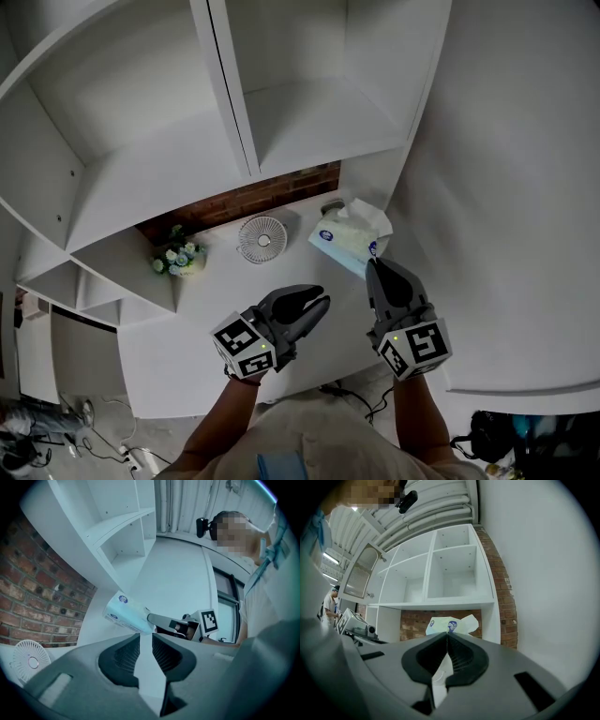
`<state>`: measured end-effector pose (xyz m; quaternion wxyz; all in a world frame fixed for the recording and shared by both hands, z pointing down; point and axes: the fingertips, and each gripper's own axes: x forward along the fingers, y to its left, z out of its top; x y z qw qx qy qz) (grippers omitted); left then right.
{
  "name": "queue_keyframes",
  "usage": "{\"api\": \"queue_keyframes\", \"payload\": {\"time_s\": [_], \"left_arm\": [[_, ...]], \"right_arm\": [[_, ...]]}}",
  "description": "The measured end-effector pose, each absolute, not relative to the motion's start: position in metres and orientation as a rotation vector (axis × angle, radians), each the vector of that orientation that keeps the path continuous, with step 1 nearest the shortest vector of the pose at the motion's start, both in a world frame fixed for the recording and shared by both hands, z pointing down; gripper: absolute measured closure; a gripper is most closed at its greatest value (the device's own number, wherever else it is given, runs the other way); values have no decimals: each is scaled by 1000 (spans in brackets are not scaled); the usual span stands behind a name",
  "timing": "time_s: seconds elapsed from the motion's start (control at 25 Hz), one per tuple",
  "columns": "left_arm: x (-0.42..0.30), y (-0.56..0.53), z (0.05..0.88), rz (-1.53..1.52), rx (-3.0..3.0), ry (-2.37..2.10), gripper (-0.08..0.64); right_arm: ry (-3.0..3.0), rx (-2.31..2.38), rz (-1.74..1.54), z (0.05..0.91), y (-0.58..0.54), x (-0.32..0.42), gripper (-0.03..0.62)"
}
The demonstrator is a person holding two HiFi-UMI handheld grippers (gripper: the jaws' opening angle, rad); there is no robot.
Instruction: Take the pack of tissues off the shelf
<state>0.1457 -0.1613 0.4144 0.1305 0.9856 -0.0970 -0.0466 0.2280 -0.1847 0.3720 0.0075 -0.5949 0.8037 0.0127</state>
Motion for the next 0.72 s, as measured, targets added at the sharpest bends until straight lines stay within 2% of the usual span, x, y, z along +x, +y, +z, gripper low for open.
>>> {"api": "queue_keyframes", "payload": {"time_s": [0.72], "left_arm": [[133, -171, 491, -63, 2710, -383, 495]], "right_arm": [[2685, -1848, -263, 504, -201, 200, 574]]}}
